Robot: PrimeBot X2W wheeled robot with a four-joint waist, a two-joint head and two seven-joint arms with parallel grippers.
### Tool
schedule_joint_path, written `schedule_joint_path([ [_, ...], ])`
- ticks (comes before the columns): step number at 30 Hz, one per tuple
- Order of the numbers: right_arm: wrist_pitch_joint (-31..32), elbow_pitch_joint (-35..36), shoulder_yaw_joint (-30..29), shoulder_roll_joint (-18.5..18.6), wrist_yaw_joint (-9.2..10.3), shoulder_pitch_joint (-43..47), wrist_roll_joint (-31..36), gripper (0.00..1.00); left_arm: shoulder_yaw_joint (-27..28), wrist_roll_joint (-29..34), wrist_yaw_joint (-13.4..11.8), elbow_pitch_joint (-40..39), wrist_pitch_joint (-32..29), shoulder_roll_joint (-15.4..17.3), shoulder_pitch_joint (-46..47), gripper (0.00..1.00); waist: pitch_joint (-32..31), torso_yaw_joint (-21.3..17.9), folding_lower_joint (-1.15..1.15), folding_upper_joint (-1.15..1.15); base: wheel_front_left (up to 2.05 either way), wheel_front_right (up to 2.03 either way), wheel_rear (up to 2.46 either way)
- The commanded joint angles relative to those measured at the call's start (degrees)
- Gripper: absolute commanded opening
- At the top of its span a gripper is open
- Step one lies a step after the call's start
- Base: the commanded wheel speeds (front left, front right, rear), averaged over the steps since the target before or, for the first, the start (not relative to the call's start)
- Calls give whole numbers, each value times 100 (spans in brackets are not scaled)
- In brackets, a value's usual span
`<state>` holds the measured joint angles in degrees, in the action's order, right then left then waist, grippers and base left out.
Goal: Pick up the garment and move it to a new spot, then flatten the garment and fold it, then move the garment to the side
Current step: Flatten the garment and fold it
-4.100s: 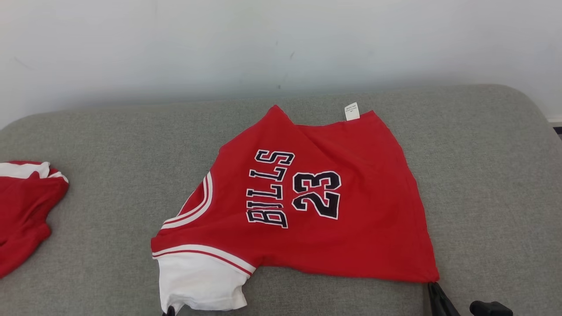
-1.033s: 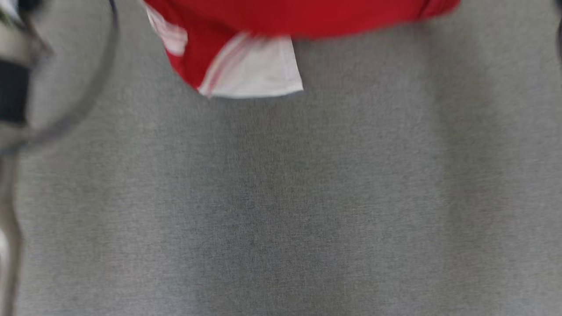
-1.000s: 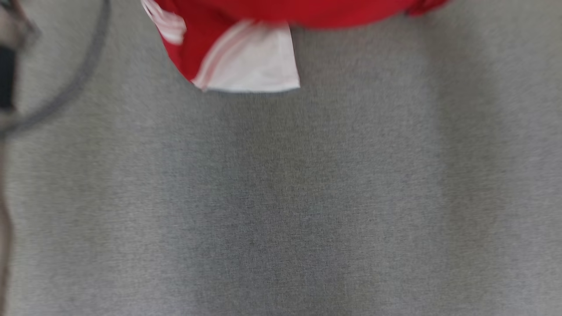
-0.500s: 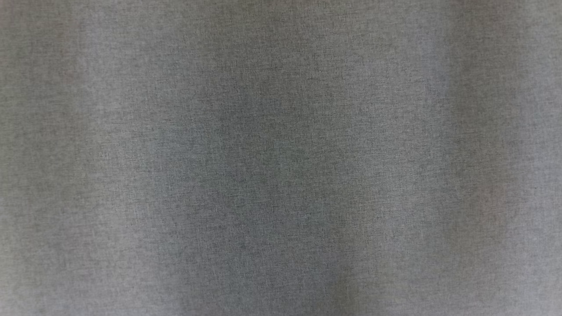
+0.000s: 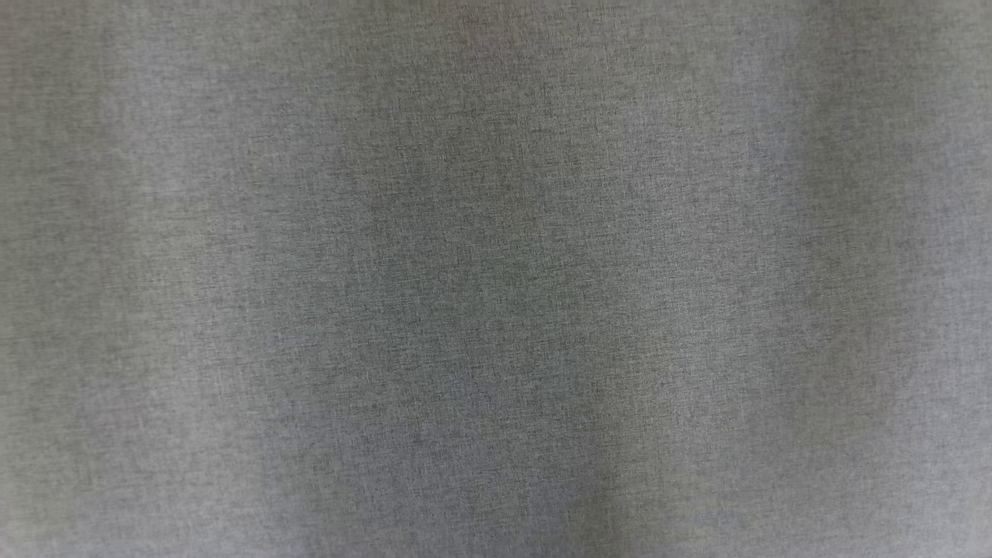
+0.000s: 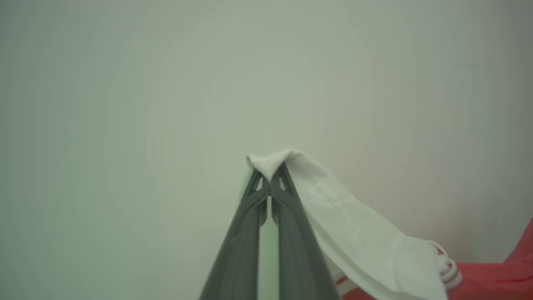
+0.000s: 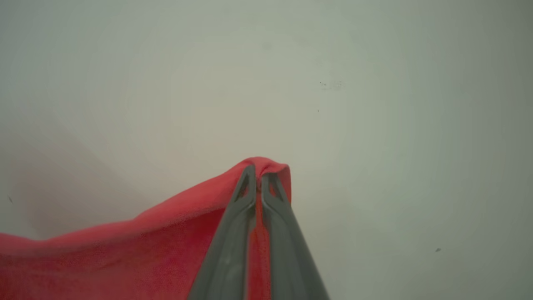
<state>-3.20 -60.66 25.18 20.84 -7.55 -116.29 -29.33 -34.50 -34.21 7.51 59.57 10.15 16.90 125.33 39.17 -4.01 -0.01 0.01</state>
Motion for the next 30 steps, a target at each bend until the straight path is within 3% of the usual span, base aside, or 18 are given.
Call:
schedule_joint_path([
  [1, -65, -8, 54, -5, 14, 75, -75, 0, -54, -33, -11, 0, 40, 5, -111, 0, 38, -11, 1, -1, 0, 0, 0],
  [8, -420, 403, 662, 224, 14, 753, -463, 0, -333, -454, -13, -406, 343, 194, -800, 0, -113, -40, 1, -1, 0, 0, 0],
  [13, -728, 1018, 1008, 440, 14, 1802, -976, 0, -243, -682, -24, -995, 486, 474, -1870, 0, -494, -104, 1, -1, 0, 0, 0],
  [16, -869, 1483, 1076, 647, 14, 2565, -1316, 0, -25, -801, -154, -1616, 508, 647, -2711, 0, -775, -113, 1, -1, 0, 0, 0],
  [19, -968, 1957, 1069, 880, 14, 3461, -1596, 0, 278, -900, -474, -2576, 503, 842, -3814, 0, -1074, -115, 1, -1, 0, 0, 0],
  [23, -1043, 2566, 1052, 1200, 14, 4643, -1749, 0, 735, -985, -1117, -4112, 505, 1086, -5578, 0, -1416, -131, 1, -1, 0, 0, 0],
  [25, -1061, 2805, 937, 1363, 14, 5269, -1840, 0, 937, -1020, -1442, -4897, 506, 1101, -6491, 0, -1596, -96, 1, -1, 0, 0, 0],
  [26, -1061, 2805, 937, 1363, 14, 5269, -1840, 0, 937, -1020, -1442, -4897, 506, 1101, -6491, 0, -1596, -96, 1, -1, 0, 0, 0],
  [30, -1100, 3246, 609, 1469, 14, 6429, -1958, 0, 1272, -1029, -1927, -6059, 507, 1034, -8163, 0, -1913, -70, 1, -1, 0, 0, 0],
])
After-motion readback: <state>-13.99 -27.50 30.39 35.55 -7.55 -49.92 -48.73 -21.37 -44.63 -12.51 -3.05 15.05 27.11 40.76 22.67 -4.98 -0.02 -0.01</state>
